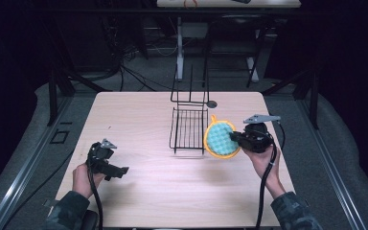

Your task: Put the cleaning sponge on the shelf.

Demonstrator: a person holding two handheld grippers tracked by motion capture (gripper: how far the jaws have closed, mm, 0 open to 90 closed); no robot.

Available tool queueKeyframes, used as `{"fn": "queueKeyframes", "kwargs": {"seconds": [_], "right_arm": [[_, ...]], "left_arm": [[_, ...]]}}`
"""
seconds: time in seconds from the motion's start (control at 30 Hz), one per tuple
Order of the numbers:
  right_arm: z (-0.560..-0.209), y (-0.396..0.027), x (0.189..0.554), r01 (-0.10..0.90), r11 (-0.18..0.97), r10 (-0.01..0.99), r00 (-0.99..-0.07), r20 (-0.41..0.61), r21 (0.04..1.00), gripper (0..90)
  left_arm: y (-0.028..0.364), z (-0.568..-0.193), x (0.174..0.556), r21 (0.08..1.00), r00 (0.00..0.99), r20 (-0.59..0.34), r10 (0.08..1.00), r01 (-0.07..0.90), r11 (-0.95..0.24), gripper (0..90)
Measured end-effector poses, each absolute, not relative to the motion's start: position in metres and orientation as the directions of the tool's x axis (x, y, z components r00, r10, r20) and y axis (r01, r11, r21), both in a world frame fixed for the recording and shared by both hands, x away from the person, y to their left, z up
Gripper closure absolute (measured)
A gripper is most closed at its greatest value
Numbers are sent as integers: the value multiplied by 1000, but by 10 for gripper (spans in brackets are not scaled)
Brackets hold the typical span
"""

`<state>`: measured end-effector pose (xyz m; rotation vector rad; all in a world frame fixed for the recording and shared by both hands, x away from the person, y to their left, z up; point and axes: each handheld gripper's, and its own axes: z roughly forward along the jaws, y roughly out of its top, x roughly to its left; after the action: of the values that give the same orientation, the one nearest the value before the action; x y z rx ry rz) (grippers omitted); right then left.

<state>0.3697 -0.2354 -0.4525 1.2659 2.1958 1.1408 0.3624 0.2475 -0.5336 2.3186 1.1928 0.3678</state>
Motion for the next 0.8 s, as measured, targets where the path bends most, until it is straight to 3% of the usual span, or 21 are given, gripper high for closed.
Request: {"fn": "queueKeyframes", "kwargs": {"seconds": [0.8], "right_arm": [[-456,-195,395,521,282,825,-561,74,806,858]], "left_arm": [[248,-533,362,550,581,6,814,678,-488,1]]}}
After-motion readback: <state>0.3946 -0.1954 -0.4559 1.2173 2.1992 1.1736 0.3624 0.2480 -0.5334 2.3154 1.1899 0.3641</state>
